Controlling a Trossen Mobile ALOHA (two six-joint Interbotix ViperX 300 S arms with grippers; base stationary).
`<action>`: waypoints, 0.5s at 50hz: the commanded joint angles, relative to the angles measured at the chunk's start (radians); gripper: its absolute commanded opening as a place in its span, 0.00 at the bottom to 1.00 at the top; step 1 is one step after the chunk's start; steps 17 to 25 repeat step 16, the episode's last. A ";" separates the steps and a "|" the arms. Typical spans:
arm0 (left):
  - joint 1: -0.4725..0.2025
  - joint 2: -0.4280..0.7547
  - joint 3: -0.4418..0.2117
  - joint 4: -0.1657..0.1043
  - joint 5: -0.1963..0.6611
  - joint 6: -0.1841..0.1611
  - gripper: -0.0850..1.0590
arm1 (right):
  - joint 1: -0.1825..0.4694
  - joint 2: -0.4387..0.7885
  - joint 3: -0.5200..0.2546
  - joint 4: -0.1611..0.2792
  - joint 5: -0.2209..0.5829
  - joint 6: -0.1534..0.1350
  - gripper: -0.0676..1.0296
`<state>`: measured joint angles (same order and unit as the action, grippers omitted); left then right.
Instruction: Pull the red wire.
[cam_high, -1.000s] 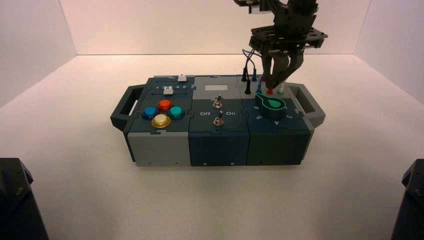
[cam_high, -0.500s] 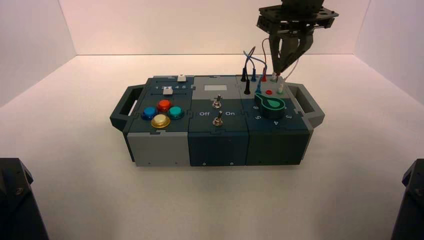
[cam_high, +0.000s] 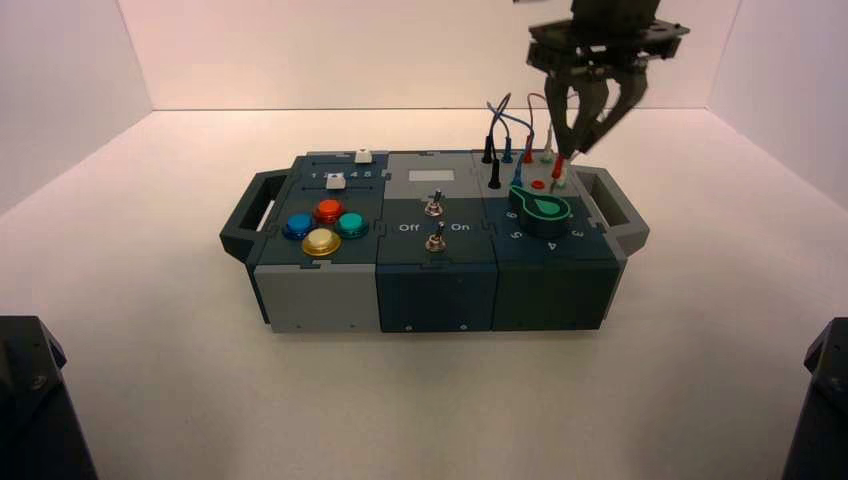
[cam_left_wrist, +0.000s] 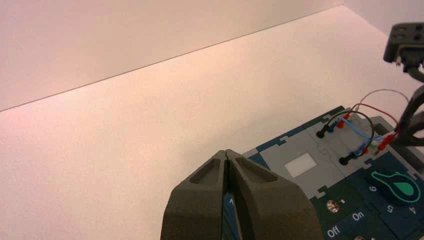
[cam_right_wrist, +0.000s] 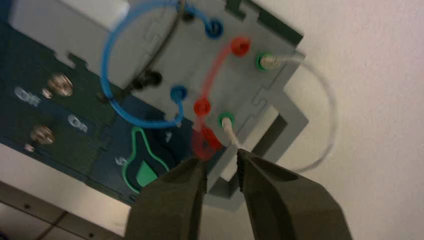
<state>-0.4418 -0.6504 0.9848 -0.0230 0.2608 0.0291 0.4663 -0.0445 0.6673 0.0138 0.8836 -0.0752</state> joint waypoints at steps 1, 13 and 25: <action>0.008 -0.008 -0.038 0.003 -0.008 0.008 0.05 | 0.006 -0.048 -0.002 -0.002 0.025 -0.002 0.39; 0.021 -0.009 -0.038 0.003 -0.009 0.011 0.05 | 0.006 -0.169 0.031 0.025 0.084 0.002 0.39; 0.025 -0.009 -0.040 0.003 -0.009 0.011 0.05 | 0.008 -0.213 0.040 0.038 0.083 0.002 0.39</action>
